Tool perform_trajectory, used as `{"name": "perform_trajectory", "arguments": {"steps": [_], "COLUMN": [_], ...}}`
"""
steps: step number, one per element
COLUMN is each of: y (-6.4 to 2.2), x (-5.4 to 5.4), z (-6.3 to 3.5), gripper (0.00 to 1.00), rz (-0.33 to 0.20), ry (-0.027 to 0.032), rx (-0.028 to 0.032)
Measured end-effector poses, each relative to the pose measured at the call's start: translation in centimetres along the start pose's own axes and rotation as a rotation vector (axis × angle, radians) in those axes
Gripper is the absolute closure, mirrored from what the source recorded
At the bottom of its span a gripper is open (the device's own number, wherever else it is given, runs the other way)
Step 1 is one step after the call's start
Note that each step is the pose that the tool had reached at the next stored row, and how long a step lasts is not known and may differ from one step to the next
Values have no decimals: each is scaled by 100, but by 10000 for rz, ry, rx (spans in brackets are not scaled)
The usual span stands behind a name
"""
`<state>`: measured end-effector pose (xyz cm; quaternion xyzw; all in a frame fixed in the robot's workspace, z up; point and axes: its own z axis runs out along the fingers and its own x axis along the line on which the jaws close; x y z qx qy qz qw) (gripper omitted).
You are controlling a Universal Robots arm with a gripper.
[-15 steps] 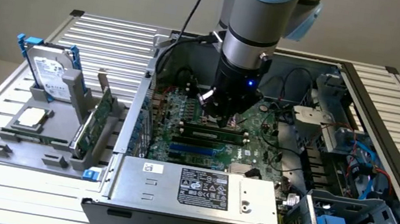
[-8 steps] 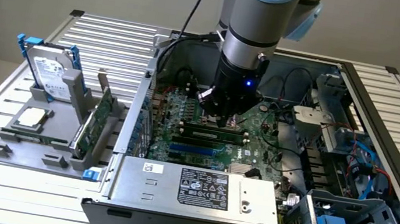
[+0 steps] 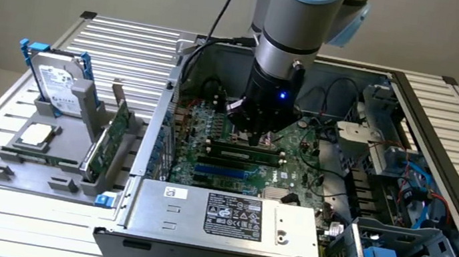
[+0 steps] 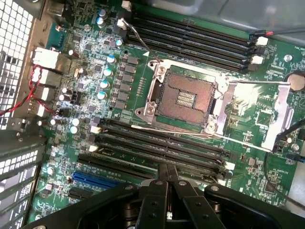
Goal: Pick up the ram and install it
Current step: 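Press down the ram until it locks into place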
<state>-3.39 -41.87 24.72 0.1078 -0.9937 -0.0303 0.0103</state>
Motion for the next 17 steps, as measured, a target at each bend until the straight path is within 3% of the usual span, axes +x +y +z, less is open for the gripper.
{"name": "perform_trajectory", "arguments": {"steps": [10, 17], "y": [0, 0], "x": [0, 0], "z": [0, 0], "gripper": [89, 89], "rz": [1381, 1401], "ry": [-43, -45], "rx": [-21, -24]}}
